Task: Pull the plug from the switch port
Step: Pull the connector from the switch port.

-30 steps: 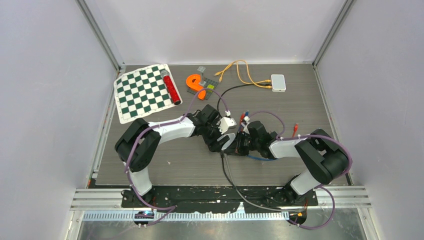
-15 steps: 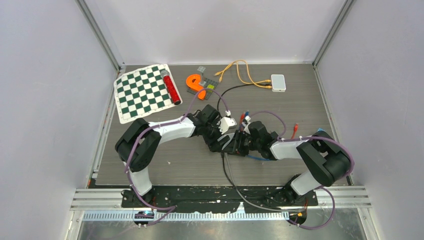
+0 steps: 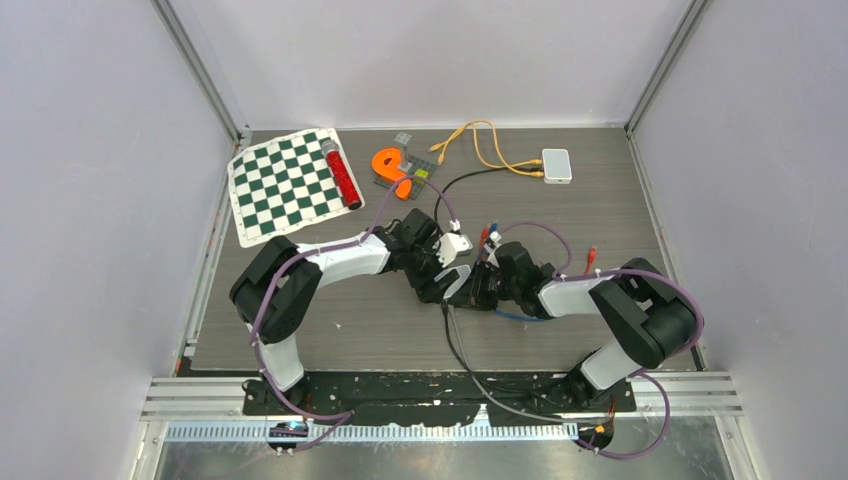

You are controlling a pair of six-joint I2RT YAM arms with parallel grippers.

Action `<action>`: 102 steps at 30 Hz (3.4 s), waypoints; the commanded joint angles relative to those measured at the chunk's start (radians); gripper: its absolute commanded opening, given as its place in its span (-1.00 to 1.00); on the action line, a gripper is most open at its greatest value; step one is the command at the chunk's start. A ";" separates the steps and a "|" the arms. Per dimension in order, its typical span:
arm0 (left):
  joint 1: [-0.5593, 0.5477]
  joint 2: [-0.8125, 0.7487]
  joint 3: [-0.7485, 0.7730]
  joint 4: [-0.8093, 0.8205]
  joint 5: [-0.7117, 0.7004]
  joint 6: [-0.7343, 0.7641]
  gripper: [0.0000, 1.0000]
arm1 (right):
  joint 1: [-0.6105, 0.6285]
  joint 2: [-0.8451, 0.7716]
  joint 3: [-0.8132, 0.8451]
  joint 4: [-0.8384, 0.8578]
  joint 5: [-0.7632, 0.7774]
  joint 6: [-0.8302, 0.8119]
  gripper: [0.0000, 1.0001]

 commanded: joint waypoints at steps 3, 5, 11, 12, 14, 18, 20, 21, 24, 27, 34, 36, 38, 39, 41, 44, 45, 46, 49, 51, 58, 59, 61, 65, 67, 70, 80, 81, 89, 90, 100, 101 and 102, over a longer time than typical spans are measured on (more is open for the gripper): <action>-0.021 0.013 -0.028 -0.097 0.085 0.000 -0.09 | -0.014 0.023 -0.024 -0.117 0.189 -0.095 -0.90; -0.017 0.011 -0.028 -0.096 0.084 -0.001 -0.09 | -0.014 0.005 -0.033 -0.117 0.139 -0.122 -0.90; -0.010 0.012 -0.018 -0.106 0.080 0.004 -0.09 | -0.014 -0.019 -0.050 -0.127 0.069 -0.178 -0.89; -0.008 0.013 -0.019 -0.105 0.078 0.004 -0.09 | -0.014 -0.021 -0.050 -0.132 0.067 -0.183 -0.90; -0.007 0.013 -0.020 -0.105 0.074 0.002 -0.09 | -0.014 -0.025 -0.047 -0.136 0.056 -0.192 -0.90; -0.003 0.018 -0.019 -0.108 0.063 -0.003 -0.10 | -0.014 -0.022 -0.040 -0.142 0.019 -0.209 -0.89; -0.001 0.018 -0.016 -0.107 0.058 -0.007 -0.09 | -0.014 -0.018 -0.040 -0.146 -0.002 -0.214 -0.90; 0.000 0.018 -0.014 -0.108 0.058 -0.006 -0.10 | -0.014 -0.018 -0.042 -0.150 -0.011 -0.216 -0.90; 0.004 0.019 -0.011 -0.110 0.057 -0.007 -0.10 | -0.013 -0.037 -0.058 -0.167 -0.010 -0.228 -0.90; 0.005 0.023 -0.013 -0.108 0.058 -0.008 -0.10 | -0.014 -0.050 -0.067 -0.179 -0.019 -0.243 -0.90; 0.005 0.024 -0.015 -0.105 0.056 -0.013 -0.11 | -0.013 -0.045 -0.075 -0.175 -0.060 -0.246 -0.90; 0.005 0.026 -0.012 -0.108 0.057 -0.013 -0.11 | -0.013 -0.046 -0.078 -0.180 -0.062 -0.252 -0.90; 0.005 0.023 -0.014 -0.108 0.062 -0.011 -0.11 | -0.014 -0.049 -0.081 -0.185 -0.052 -0.251 -0.90; 0.005 0.019 -0.018 -0.106 0.064 -0.009 -0.11 | -0.014 -0.051 -0.082 -0.184 -0.041 -0.244 -0.90; 0.005 0.015 -0.028 -0.097 0.076 -0.007 -0.11 | -0.014 -0.056 -0.079 -0.179 -0.019 -0.225 -0.90; 0.003 0.013 -0.035 -0.097 0.096 -0.005 -0.11 | -0.015 -0.060 -0.045 -0.168 0.023 -0.176 -0.71; 0.002 0.012 -0.037 -0.096 0.101 -0.005 -0.11 | -0.017 -0.055 -0.034 -0.163 0.046 -0.164 -0.62; 0.002 0.011 -0.040 -0.095 0.106 -0.007 -0.12 | -0.019 -0.052 -0.029 -0.149 0.059 -0.142 -0.44; 0.002 0.007 -0.052 -0.089 0.117 -0.015 -0.11 | -0.036 -0.017 -0.022 -0.098 0.065 -0.097 -0.17; 0.002 0.007 -0.052 -0.092 0.128 -0.017 -0.12 | -0.039 0.017 -0.021 -0.028 0.043 -0.054 -0.11; 0.002 0.006 -0.048 -0.102 0.149 -0.040 -0.12 | -0.038 0.126 -0.066 0.163 -0.034 0.053 -0.09; 0.002 0.007 -0.048 -0.101 0.151 -0.044 -0.12 | -0.037 0.127 -0.069 0.165 -0.032 0.055 -0.10; 0.002 0.008 -0.048 -0.097 0.160 -0.049 -0.12 | -0.038 0.120 -0.084 0.170 -0.024 0.059 -0.13; 0.005 0.018 -0.039 -0.101 0.177 -0.051 -0.13 | -0.037 0.104 -0.110 0.180 -0.006 0.071 -0.22; 0.006 0.016 -0.039 -0.100 0.190 -0.051 -0.13 | -0.038 0.105 -0.117 0.182 0.004 0.079 -0.28; 0.009 0.014 -0.032 -0.109 0.208 -0.042 -0.14 | -0.039 0.111 -0.113 0.175 0.021 0.090 -0.31; 0.016 0.016 -0.033 -0.125 0.229 -0.030 -0.16 | -0.040 0.105 -0.091 0.141 0.047 0.081 -0.43; 0.017 0.017 -0.030 -0.128 0.232 -0.029 -0.17 | -0.039 0.108 -0.091 0.143 0.046 0.084 -0.54; 0.018 0.015 -0.040 -0.124 0.208 -0.034 -0.17 | -0.038 0.101 -0.077 0.105 0.037 0.036 -0.89; 0.020 0.015 -0.039 -0.121 0.200 -0.037 -0.17 | -0.038 0.088 -0.072 0.089 0.037 0.019 -0.90; 0.051 0.022 -0.014 -0.133 0.130 -0.052 -0.19 | -0.038 0.057 -0.110 0.035 -0.134 -0.129 -0.90; 0.051 0.023 -0.013 -0.133 0.126 -0.053 -0.19 | -0.038 0.051 -0.110 0.029 -0.141 -0.133 -0.90; 0.051 0.025 -0.012 -0.133 0.125 -0.054 -0.19 | -0.037 0.047 -0.112 0.024 -0.143 -0.139 -0.90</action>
